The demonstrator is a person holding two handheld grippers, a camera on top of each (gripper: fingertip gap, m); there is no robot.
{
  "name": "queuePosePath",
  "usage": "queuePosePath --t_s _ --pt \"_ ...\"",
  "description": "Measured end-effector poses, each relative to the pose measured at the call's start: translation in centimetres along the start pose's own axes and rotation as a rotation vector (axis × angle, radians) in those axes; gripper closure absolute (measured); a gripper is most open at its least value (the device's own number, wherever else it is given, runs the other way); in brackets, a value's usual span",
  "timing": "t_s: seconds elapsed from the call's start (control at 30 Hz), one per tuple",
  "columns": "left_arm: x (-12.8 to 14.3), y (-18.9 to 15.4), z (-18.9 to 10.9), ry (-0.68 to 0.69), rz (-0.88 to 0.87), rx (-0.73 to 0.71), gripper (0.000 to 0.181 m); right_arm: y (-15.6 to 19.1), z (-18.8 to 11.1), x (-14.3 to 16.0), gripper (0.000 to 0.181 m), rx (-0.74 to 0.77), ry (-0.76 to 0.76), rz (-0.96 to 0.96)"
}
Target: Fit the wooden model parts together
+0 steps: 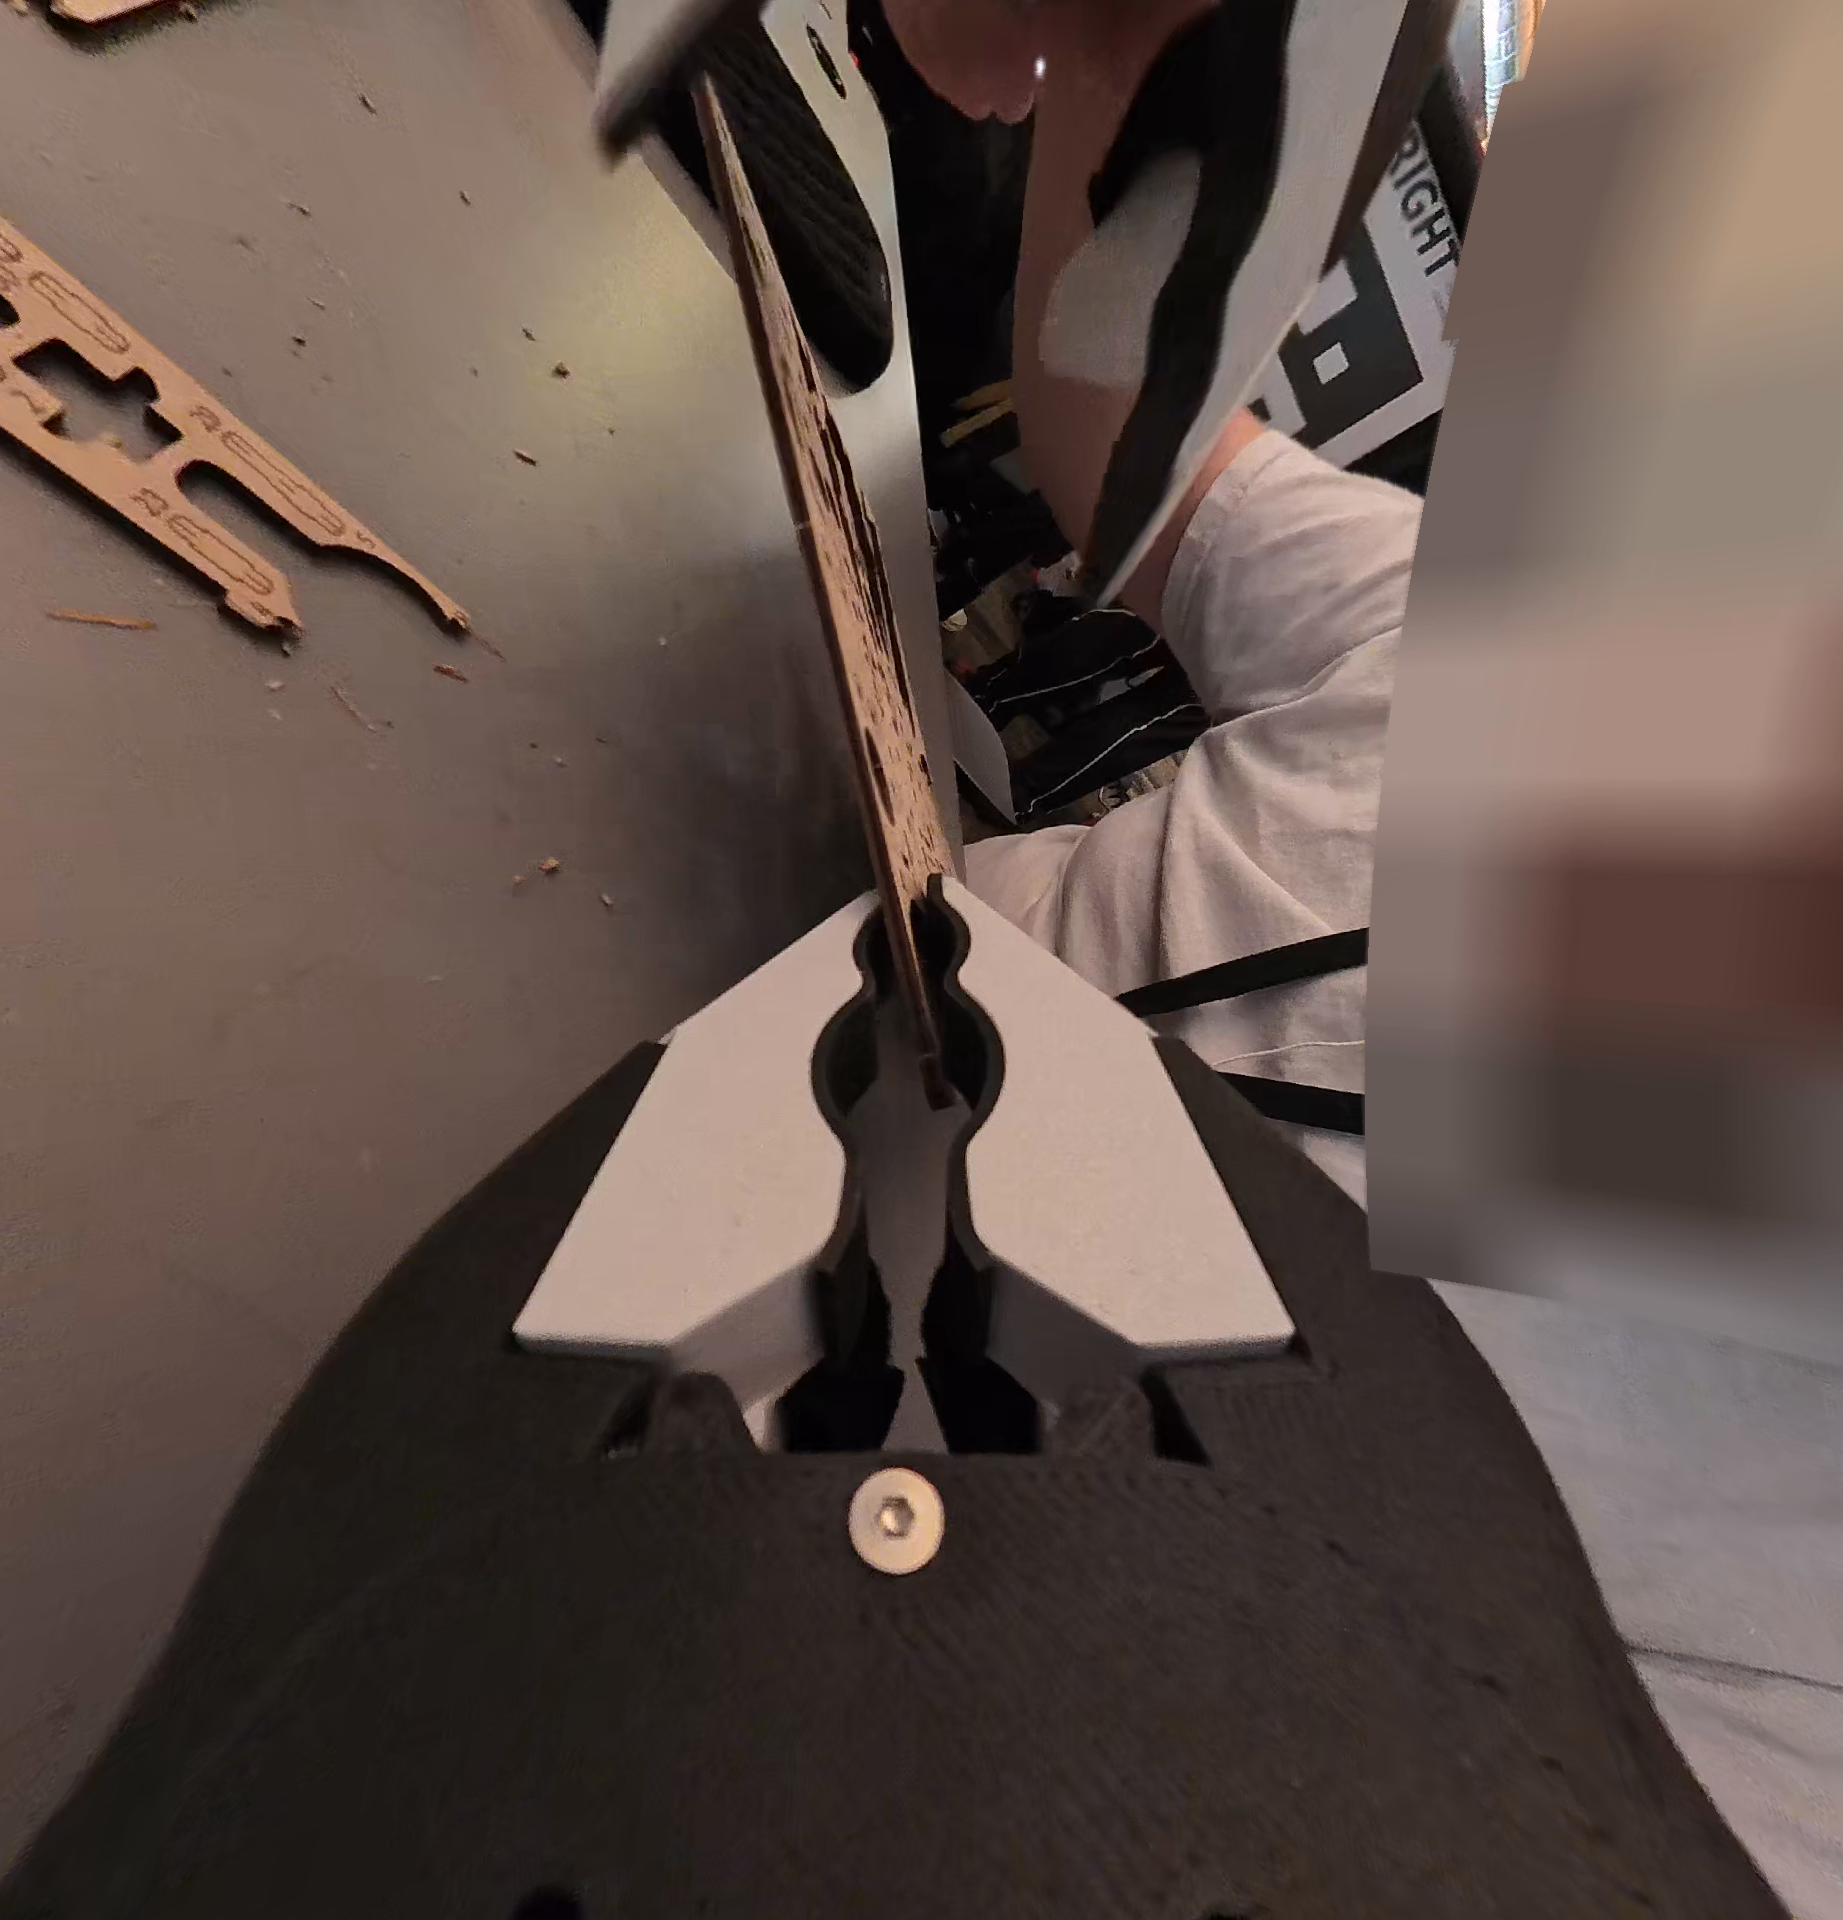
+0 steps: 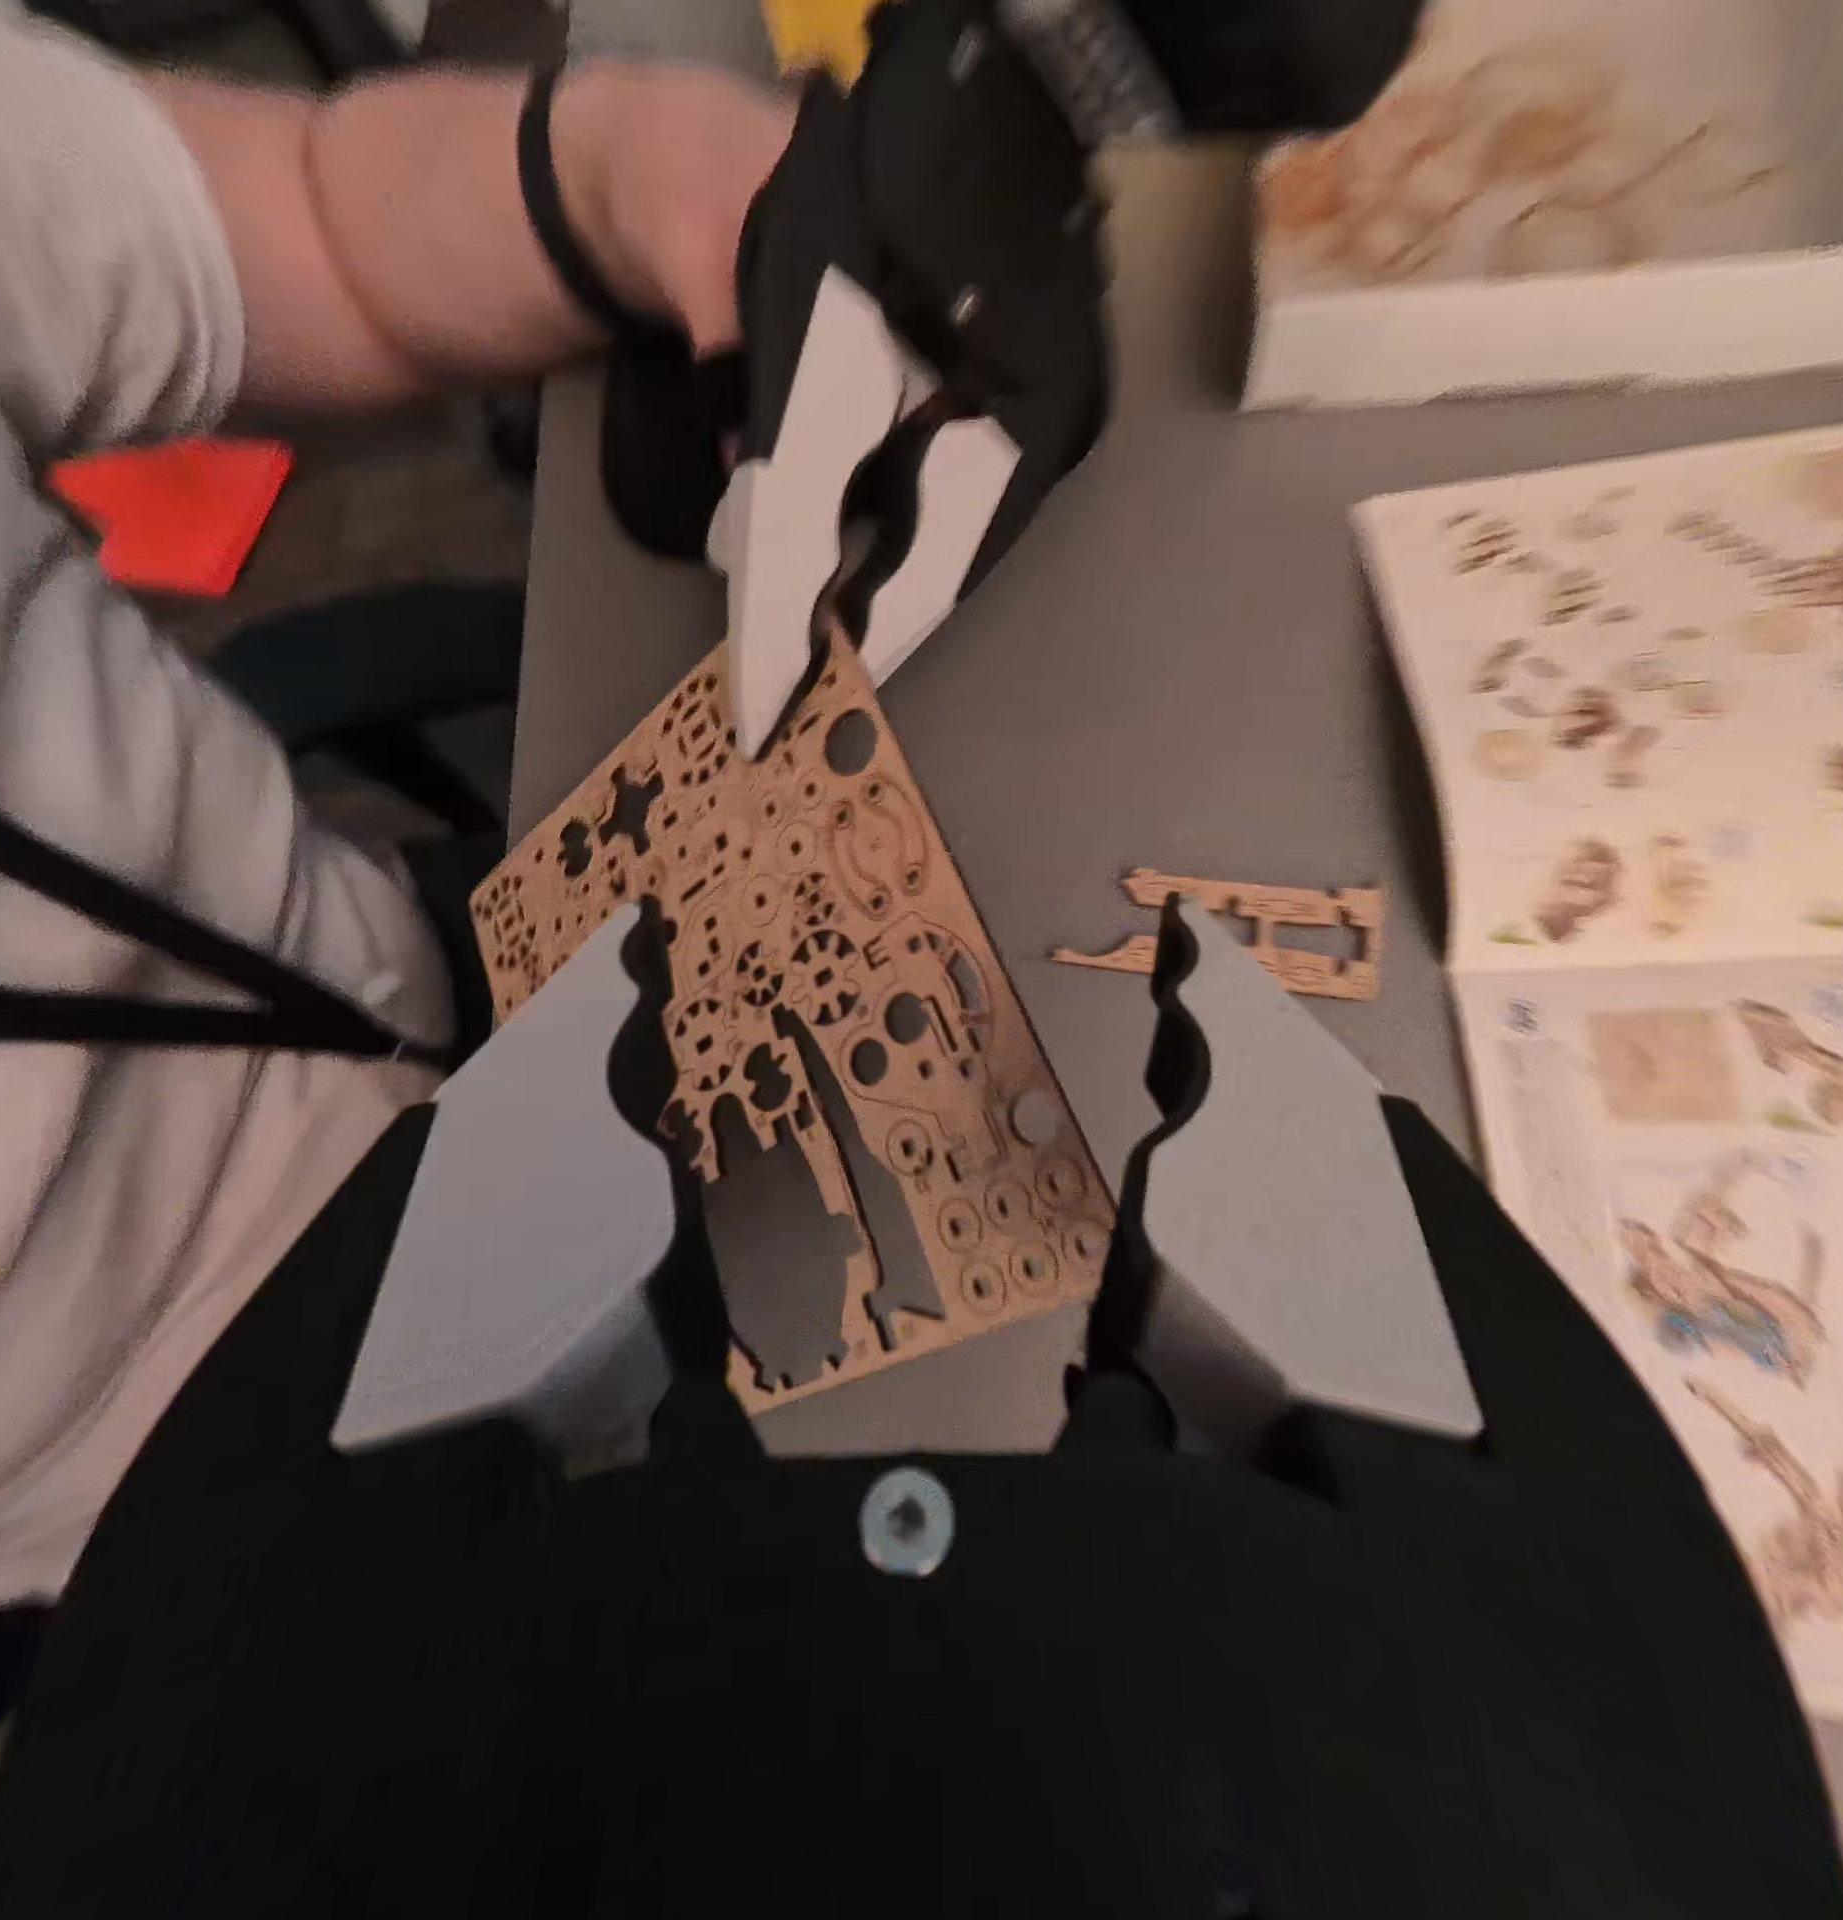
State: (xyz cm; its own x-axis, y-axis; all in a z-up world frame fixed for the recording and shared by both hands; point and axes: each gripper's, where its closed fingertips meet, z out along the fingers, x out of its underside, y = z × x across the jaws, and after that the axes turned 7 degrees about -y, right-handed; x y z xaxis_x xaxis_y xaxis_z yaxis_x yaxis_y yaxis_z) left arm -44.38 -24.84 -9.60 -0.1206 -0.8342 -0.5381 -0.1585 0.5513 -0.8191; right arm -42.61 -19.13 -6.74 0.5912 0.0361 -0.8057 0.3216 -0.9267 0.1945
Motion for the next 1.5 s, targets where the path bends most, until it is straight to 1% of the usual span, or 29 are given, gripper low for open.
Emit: queuePosePath --t_s 0.07,0.13,0.17,0.27,0.37,0.4,0.5,0.57,0.63,0.67,0.7,0.73,0.83,0.87,1.0,1.13,1.5 --pt "0.0 0.0 0.0 0.0 -0.003 -0.001 0.179 -0.3 2.1 1.2 0.09 -0.038 0.121 -0.026" --pt "0.0 0.1 0.0 0.0 -0.003 -0.005 0.179 -0.4 3.4 2.0 0.104 -0.081 0.212 -0.054" --pt "0.0 0.1 0.0 0.001 -0.005 -0.006 0.179 -0.3 3.9 2.2 0.108 -0.097 0.241 -0.059" --pt "0.0 0.3 0.0 -0.001 -0.009 -0.012 0.179 0.2 4.6 2.1 0.115 -0.151 0.28 -0.043" --pt "0.0 0.4 0.0 -0.001 -0.009 -0.019 0.179 1.2 5.0 2.3 0.138 -0.24 0.319 0.034" --pt "0.0 0.4 0.0 -0.001 -0.01 -0.02 0.179 1.4 5.0 2.4 0.143 -0.262 0.336 0.063" --pt "-0.1 0.4 -0.1 -0.012 -0.012 -0.02 0.179 2.1 5.0 2.3 0.155 -0.327 0.328 0.127" --pt "-0.3 0.4 -0.2 -0.025 -0.016 -0.014 0.179 2.1 4.9 2.1 0.158 -0.343 0.305 0.17" --pt "-0.9 0.2 -0.4 -0.065 -0.008 0.001 0.179 2.1 4.8 1.5 0.164 -0.363 0.245 0.216" --pt "-1.3 0.1 -0.5 -0.093 -0.011 0.006 0.174 2.1 4.8 1.1 0.165 -0.366 0.207 0.243" --pt "-1.6 0.2 -0.6 -0.111 -0.02 0.003 0.165 2.0 4.9 0.7 0.166 -0.368 0.173 0.263" --pt "-1.7 0.3 -0.6 -0.115 -0.029 0.002 0.163 2.0 5.0 0.5 0.167 -0.372 0.148 0.276" --pt "-1.0 0.4 -0.3 -0.073 -0.023 -0.008 0.178 2.0 5.3 0.6 0.166 -0.356 0.135 0.275" --pt "-0.7 0.4 -0.1 -0.053 -0.018 -0.014 0.179 1.9 5.4 0.7 0.166 -0.348 0.135 0.28" --pt "-0.3 0.6 0.1 -0.031 -0.031 -0.029 0.179 1.9 5.7 1.1 0.165 -0.363 0.148 0.294" --pt "-0.5 0.6 0.0 -0.046 -0.034 -0.024 0.179 1.9 5.7 0.9 0.165 -0.376 0.136 0.301" --pt "-0.2 1.0 0.1 -0.033 -0.056 -0.039 0.18 1.8 6.0 1.3 0.165 -0.359 0.17 0.292"
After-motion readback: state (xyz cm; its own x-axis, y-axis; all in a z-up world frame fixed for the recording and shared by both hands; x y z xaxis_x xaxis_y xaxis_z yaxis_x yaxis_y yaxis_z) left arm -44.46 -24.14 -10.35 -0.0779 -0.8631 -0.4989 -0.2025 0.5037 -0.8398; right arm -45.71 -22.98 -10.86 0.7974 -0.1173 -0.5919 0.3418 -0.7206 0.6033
